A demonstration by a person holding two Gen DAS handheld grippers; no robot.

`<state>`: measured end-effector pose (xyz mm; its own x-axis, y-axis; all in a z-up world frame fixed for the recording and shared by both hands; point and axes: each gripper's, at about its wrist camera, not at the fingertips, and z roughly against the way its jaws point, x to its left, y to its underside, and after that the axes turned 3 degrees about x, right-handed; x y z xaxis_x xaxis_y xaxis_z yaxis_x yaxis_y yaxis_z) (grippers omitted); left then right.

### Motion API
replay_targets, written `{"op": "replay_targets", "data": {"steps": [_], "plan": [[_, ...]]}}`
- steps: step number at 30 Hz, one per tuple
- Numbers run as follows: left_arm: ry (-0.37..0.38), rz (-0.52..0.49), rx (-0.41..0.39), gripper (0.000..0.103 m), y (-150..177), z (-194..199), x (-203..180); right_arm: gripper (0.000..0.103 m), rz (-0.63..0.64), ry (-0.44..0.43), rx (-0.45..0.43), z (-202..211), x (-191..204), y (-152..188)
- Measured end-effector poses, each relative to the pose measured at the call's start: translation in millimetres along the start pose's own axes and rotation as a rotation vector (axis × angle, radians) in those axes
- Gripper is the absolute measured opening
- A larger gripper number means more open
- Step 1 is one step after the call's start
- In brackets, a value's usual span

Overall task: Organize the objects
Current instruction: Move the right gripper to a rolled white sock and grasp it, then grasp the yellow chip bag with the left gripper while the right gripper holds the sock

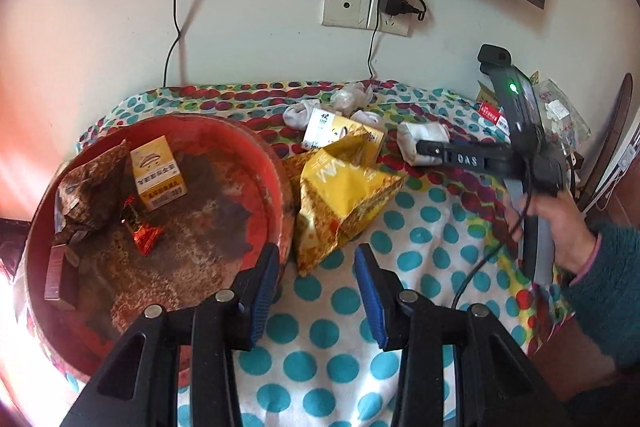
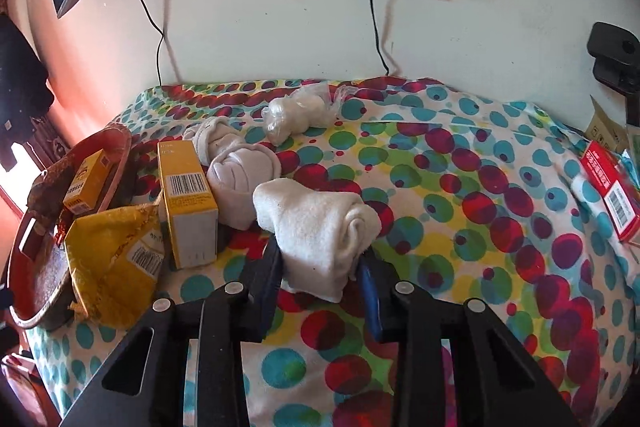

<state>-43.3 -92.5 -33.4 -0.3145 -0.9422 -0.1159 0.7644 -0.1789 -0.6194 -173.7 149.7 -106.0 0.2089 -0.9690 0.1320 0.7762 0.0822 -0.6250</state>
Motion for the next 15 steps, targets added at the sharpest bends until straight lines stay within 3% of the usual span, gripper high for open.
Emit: {"op": "replay_targets", "data": {"steps": [3, 9, 12, 15], "plan": [[0.071, 0.035, 0.031, 0.04, -27.8, -13.2, -1.3, 0.032, 0.009, 0.019, -0.015, 16.2, -13.8, 11.8], [0.086, -0.008, 0.161, 0.04, -78.5, -55.3, -8.9, 0.032, 0.022, 0.029, -0.033, 30.9, -31.5, 31.6], [0.074, -0.053, 0.251, 0.04, -95.4, -74.1, -17.6, 0.032, -0.007, -0.007, -0.031, 29.1, -37.5, 34.3], [0.012, -0.117, 0.294, 0.04, -107.5, -86.6, -26.2, 0.032, -0.004, -0.016, -0.012, 24.6, -35.7, 33.7]]}}
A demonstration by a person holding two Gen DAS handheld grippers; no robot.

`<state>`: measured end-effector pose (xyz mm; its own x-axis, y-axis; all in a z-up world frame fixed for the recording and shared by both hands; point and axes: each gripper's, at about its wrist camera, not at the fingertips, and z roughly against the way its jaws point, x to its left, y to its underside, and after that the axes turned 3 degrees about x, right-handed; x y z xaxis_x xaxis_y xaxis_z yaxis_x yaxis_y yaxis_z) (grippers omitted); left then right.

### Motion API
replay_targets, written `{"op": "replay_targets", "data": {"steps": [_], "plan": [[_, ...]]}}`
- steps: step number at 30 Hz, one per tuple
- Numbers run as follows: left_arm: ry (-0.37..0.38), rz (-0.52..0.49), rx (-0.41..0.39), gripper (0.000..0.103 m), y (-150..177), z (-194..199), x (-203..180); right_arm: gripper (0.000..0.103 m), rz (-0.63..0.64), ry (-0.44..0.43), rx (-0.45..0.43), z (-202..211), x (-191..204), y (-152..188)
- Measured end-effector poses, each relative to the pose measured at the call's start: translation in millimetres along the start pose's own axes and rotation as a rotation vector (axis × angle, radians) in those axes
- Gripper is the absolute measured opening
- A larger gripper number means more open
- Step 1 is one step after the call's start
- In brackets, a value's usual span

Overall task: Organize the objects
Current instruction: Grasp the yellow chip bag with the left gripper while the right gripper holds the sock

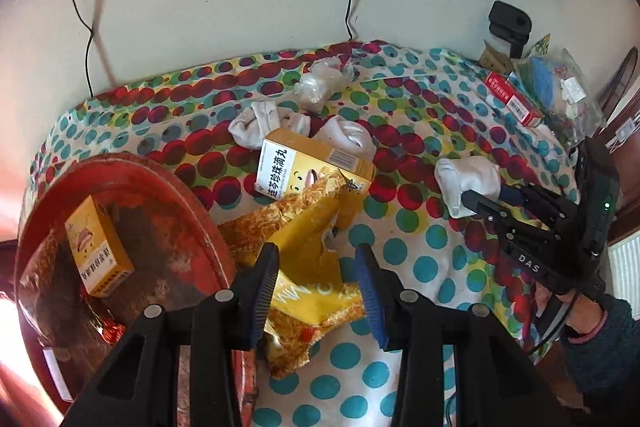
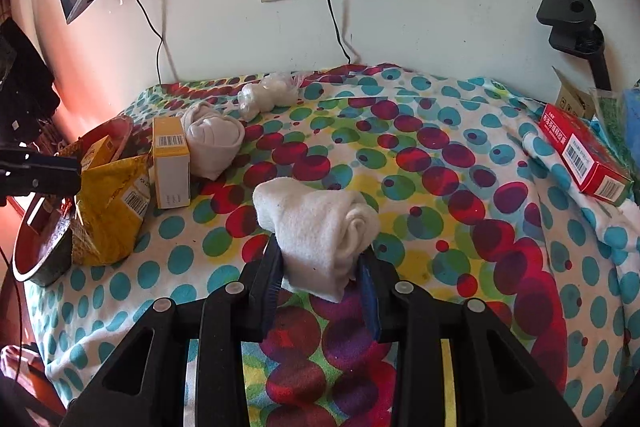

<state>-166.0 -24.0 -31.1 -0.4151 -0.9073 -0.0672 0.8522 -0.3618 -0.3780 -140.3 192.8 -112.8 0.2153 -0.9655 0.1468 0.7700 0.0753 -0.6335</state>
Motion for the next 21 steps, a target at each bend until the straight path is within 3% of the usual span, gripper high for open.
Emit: {"op": "replay_targets", "data": {"steps": [2, 8, 13, 16, 21], "plan": [[-0.046, -0.027, 0.034, 0.04, -10.5, -7.3, -2.0, 0.032, 0.015, 0.003, 0.004, -1.3, 3.7, 0.1], [-0.07, -0.076, 0.165, 0.04, -20.3, -38.5, -4.8, 0.033, 0.014, -0.004, 0.014, -2.4, 4.7, 0.4], [-0.115, -0.074, 0.175, 0.04, -17.4, -49.5, -7.4, 0.034, 0.022, 0.007, 0.019, -3.9, 7.3, -0.5], [-0.093, -0.038, 0.19, 0.043, -14.4, -58.5, -5.3, 0.035, 0.026, 0.013, 0.022, -5.1, 8.2, -0.9], [-0.105, 0.001, 0.147, 0.044, -9.5, -58.1, -7.4, 0.038, 0.029, 0.019, 0.027, -6.2, 9.7, -0.9]]}}
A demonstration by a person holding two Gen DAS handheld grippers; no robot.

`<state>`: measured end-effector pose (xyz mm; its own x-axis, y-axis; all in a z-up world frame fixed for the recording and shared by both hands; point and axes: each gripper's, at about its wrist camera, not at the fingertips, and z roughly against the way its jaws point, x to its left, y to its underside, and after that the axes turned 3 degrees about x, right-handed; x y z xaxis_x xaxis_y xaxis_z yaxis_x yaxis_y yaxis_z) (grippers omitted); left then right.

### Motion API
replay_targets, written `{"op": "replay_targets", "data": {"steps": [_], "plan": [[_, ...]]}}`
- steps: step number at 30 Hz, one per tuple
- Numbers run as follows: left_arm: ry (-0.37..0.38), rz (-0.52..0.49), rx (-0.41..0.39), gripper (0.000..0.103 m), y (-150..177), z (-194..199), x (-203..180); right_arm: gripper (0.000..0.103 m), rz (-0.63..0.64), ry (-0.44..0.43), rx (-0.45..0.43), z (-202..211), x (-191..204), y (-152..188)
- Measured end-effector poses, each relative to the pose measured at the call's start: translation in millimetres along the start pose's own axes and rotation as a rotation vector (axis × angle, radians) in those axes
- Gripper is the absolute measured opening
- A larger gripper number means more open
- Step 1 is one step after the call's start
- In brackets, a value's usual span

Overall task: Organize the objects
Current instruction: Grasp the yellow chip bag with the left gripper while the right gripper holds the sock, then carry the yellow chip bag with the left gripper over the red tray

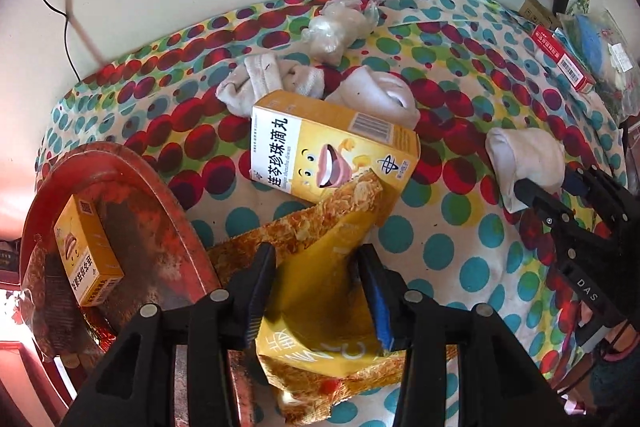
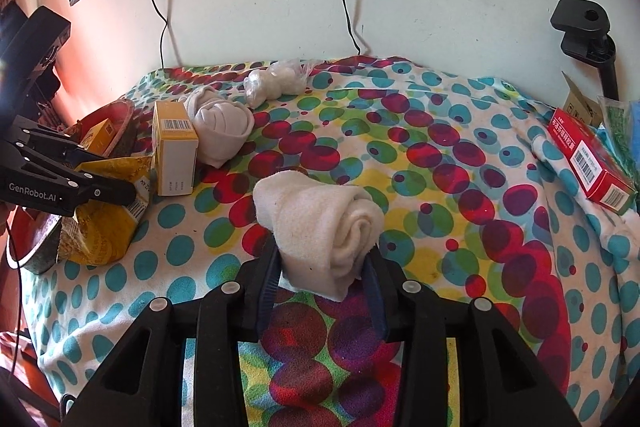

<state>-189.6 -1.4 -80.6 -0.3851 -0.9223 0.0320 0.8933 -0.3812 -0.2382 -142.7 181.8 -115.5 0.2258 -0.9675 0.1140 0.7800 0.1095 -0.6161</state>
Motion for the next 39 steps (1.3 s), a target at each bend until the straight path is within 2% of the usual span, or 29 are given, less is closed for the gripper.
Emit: {"op": "replay_targets", "data": {"steps": [4, 5, 8, 13, 21, 24, 39], "plan": [[-0.009, 0.039, -0.055, 0.043, 6.5, -0.4, -4.2, 0.039, 0.002, 0.005, 0.002, -1.4, 1.9, -0.1], [-0.02, 0.041, -0.064, 0.037, 8.2, 0.3, -6.0, 0.039, 0.001, 0.005, 0.003, -1.7, 1.9, 0.0], [-0.011, 0.068, -0.085, 0.031, 12.7, 6.1, -8.3, 0.044, -0.003, 0.006, 0.01, -3.8, 2.0, -0.3], [-0.007, 0.098, -0.118, 0.028, 17.3, 17.1, -13.1, 0.045, 0.003, 0.021, 0.018, -6.6, 3.9, -0.2], [0.047, 0.12, -0.159, 0.023, 20.0, 47.0, -14.2, 0.046, 0.012, 0.038, 0.023, -7.6, 7.0, -0.7], [0.059, 0.124, -0.172, 0.015, 22.4, 54.8, -15.6, 0.048, 0.021, 0.048, 0.027, -8.8, 9.5, -0.9], [0.089, 0.14, -0.262, 0.013, 34.1, 98.9, -11.2, 0.053, 0.04, 0.088, 0.042, -13.6, 18.8, -1.8]]}}
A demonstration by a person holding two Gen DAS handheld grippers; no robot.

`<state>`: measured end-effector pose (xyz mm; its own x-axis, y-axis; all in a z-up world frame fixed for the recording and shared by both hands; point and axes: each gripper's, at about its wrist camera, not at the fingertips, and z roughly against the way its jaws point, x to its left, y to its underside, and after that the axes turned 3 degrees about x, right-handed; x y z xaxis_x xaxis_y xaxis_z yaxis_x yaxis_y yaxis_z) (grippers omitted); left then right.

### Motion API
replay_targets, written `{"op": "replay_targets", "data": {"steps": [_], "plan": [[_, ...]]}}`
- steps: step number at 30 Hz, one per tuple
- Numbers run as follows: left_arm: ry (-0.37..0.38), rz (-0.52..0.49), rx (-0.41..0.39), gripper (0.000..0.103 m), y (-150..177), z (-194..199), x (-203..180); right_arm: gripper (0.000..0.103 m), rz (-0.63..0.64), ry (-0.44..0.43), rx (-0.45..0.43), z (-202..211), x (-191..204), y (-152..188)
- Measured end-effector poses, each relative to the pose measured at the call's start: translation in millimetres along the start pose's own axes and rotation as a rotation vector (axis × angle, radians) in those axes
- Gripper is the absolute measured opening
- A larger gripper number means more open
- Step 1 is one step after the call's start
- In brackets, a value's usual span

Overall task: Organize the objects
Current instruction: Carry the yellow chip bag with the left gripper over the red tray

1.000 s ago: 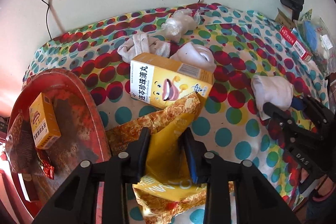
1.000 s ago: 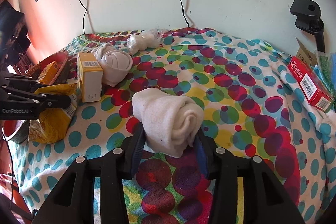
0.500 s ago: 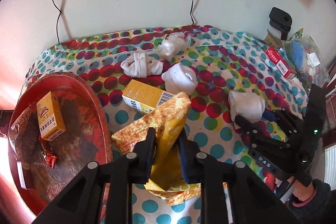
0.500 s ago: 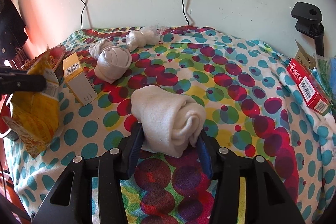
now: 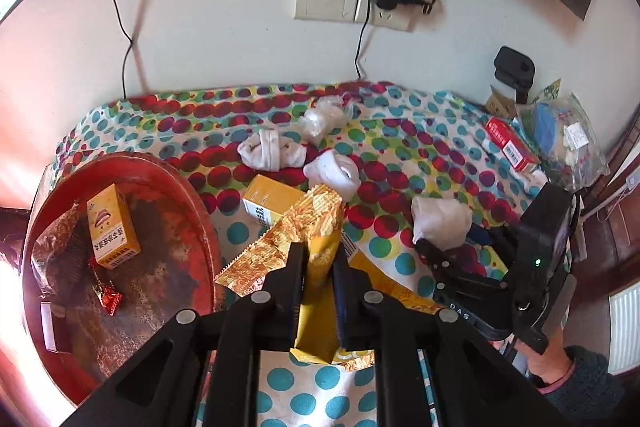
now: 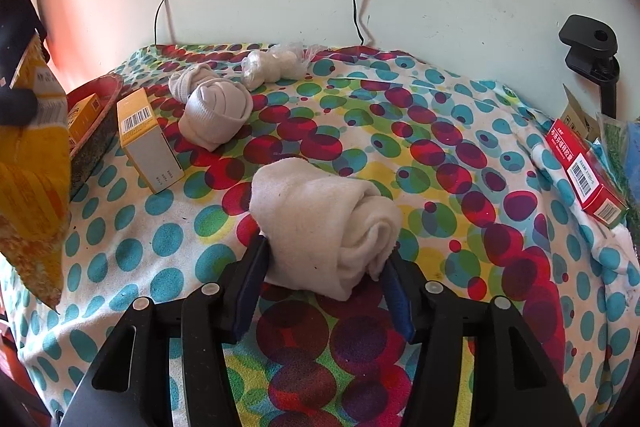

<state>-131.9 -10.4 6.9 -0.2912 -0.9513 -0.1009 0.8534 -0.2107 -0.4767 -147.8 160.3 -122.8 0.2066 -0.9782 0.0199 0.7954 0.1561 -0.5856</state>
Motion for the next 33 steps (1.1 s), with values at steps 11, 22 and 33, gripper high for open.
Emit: {"op": "replay_targets", "data": {"steps": [11, 22, 33], "plan": [[0.001, 0.02, -0.025, 0.013, 0.8, 31.1, 17.1, 0.053, 0.003, 0.01, 0.002, -0.8, 3.4, -1.5], [-0.068, 0.07, -0.037, 0.013, 7.3, 62.1, 66.3, 0.056, 0.0, 0.021, 0.005, -1.7, 5.1, -1.2], [-0.174, 0.113, -0.039, 0.013, 14.8, 83.0, 121.3, 0.056, -0.002, 0.025, 0.006, -2.4, 7.4, -2.3]]}}
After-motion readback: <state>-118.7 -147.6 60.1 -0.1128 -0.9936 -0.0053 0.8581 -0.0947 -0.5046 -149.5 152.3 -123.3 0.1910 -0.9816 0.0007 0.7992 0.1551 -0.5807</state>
